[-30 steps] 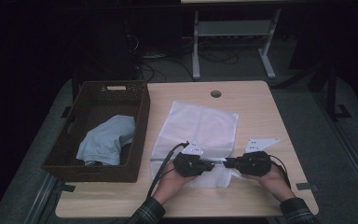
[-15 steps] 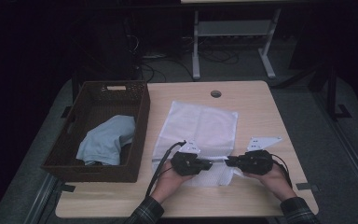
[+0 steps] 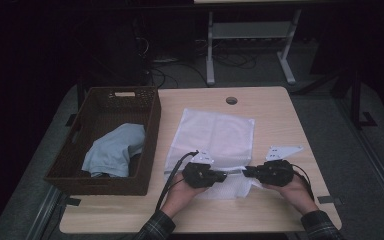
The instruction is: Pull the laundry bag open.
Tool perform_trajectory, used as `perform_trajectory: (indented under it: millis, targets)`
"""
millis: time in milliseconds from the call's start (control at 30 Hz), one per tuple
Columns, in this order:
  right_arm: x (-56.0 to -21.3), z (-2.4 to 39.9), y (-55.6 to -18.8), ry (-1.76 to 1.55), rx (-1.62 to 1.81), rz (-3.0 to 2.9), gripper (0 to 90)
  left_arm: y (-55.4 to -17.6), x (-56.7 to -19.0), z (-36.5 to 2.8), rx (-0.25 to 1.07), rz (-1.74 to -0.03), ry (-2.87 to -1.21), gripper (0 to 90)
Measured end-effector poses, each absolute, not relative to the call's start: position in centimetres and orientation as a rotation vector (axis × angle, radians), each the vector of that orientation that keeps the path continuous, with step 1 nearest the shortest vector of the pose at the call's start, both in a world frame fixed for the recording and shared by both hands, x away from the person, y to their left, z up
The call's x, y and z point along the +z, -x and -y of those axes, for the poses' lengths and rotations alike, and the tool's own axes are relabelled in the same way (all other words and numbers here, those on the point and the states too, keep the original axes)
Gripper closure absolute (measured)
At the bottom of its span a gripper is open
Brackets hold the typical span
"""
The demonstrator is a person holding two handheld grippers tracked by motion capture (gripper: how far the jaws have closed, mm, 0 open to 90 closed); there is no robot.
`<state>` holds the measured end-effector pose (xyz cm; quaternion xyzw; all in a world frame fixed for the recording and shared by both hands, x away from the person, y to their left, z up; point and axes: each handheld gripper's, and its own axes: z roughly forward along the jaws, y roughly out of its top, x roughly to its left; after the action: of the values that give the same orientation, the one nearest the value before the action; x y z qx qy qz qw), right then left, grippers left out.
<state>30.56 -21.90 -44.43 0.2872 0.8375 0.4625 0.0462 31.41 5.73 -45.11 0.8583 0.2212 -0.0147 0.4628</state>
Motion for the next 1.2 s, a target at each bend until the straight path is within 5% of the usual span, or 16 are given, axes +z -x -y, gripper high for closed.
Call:
perform_trajectory:
  millis: [1200]
  targets:
    - [-44.65, 23.02, -31.14, -0.938, 1.371, -2.515, 83.6, -31.73, -45.05, -6.69, -0.059, -0.571, -2.106, 86.5]
